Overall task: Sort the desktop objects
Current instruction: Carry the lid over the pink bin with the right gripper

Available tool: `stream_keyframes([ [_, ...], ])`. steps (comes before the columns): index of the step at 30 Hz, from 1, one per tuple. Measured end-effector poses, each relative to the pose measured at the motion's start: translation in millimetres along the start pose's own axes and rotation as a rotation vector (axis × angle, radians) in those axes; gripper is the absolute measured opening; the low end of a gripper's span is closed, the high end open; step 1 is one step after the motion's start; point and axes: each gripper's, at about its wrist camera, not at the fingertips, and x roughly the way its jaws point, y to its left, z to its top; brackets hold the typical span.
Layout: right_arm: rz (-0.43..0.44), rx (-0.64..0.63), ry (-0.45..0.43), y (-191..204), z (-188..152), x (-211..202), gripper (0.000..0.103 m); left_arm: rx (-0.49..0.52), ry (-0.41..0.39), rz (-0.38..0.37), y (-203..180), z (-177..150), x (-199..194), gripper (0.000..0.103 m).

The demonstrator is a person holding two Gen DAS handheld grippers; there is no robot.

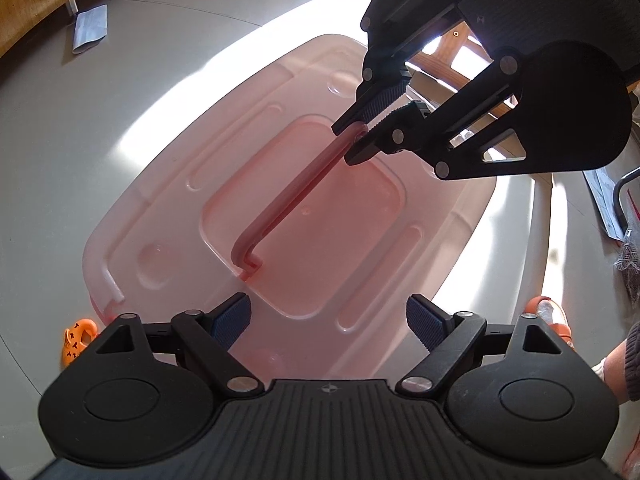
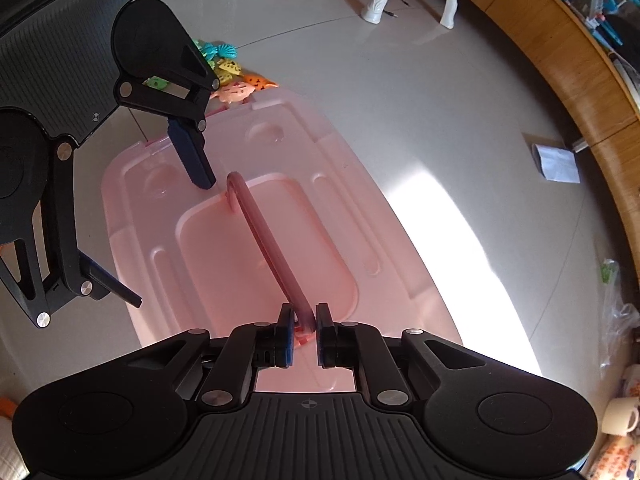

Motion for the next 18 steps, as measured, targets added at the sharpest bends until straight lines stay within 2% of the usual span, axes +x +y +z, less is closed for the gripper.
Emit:
stream_keyframes([
  [8,-0.002,0.025,-0.027,-8,-1,-5,0.009,-0.01,-0.006,-0.01,-6,-2,-3,0.087],
  [13,-0.091,0.023,-0.036,-7,-6,8,0.01,-0.04,-0.008,0.014,-3,-5,-2,0.087],
  [15,-0.113,0.054,-0.047,-9,-12,15,0.011,-0.057,-0.013,0.024,0,-6,-2,0.087],
  [18,-0.088,0.119,-0.055,-17,-20,21,0.011,-0.089,-0.015,0.03,6,-8,0,0.087],
])
